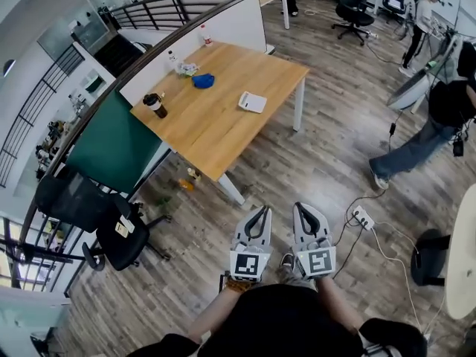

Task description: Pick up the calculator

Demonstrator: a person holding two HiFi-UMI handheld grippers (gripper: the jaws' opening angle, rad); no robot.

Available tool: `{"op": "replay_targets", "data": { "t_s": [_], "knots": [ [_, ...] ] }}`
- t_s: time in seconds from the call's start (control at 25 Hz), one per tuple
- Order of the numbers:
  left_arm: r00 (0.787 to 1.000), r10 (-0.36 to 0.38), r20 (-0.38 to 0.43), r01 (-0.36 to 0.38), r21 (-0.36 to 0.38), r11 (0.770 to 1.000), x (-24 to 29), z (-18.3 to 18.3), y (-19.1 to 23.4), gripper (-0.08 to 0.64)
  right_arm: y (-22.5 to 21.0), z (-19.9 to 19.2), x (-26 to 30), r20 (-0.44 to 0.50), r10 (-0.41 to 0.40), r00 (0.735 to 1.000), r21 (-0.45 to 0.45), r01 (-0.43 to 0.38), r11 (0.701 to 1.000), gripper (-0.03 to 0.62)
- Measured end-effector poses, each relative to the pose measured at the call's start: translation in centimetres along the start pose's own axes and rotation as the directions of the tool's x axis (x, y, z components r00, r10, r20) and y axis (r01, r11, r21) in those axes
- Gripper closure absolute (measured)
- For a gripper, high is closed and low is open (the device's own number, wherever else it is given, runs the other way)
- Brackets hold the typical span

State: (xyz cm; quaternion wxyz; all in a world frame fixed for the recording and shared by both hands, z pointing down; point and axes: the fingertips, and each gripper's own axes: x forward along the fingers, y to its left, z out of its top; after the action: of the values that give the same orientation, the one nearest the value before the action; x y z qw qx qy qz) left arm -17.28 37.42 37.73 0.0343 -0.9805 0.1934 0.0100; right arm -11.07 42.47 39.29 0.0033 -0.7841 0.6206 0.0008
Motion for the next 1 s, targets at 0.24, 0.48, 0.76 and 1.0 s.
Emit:
{"op": "replay_targets", "data": {
  "t_s": [0.24,0.48,0.76,1.0],
  "knots": [
    [0.999,0.001,-0.037,-0.001,0.002,1.000,2.3,-1.2,-0.9,0.525,-4.0,-1.4,1.1,-0.013,-0.024,1.000,0.047,0.024,0.999,0.586],
    [0.997,0.004,-0.083,-0.006,-0.022,1.000,5.4,-3.4,0.2,0.525,-4.8,-2.6,3.8,-0.030,0.021,0.999,0.056,-0.019,0.998,0.586],
    [0.997,-0.052,-0.062,0.049,-0.043,0.998,11.9,-4.0,1.7,0.525,-7.6,-2.7,7.5,-0.071,-0.009,0.997,0.032,0.011,0.999,0.586],
    [0.998,-0.060,0.001,0.060,-0.073,0.996,17.6,-2.7,5.0,0.525,-10.2,-1.4,12.5,-0.077,-0.037,0.996,-0.034,0.035,0.999,0.586]
  ]
}}
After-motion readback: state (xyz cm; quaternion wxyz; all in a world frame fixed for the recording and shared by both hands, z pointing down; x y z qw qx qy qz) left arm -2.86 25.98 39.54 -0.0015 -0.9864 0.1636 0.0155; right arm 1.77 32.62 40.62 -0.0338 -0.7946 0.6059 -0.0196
